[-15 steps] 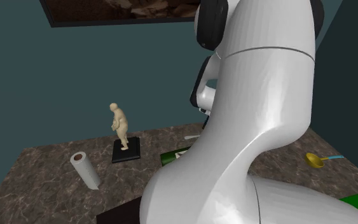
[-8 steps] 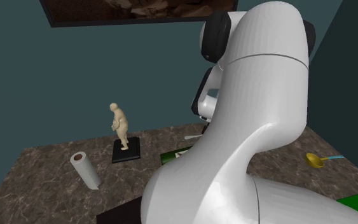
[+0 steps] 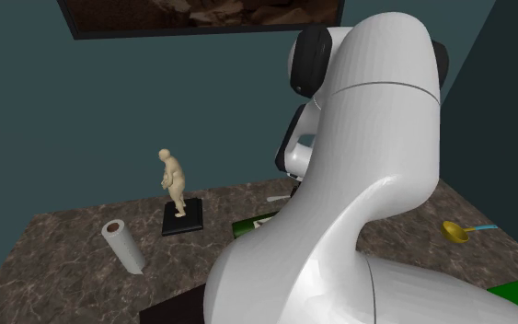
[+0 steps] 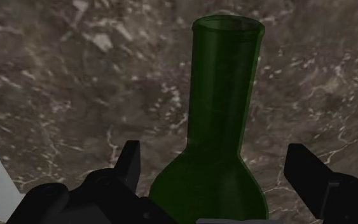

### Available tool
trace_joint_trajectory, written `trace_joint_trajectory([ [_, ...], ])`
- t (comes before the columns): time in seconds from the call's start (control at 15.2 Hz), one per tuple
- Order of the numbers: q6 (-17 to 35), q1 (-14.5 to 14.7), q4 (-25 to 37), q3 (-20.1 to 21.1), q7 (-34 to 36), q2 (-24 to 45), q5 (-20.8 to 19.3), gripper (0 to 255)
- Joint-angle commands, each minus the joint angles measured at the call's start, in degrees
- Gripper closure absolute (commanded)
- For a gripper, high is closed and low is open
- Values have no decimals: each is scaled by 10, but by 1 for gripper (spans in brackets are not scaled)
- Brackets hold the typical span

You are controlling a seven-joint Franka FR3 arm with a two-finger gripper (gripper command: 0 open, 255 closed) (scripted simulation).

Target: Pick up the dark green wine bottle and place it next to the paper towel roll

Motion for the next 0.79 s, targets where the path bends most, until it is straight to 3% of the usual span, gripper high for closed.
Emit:
trace_joint_trajectory([
  [0.0,0,0,0,0,0,0,0,0],
  [0.07,0,0,0,0,0,0,0,0],
  [0.13,0,0,0,0,0,0,0,255],
  [0.73,0,0,0,0,0,0,0,255],
])
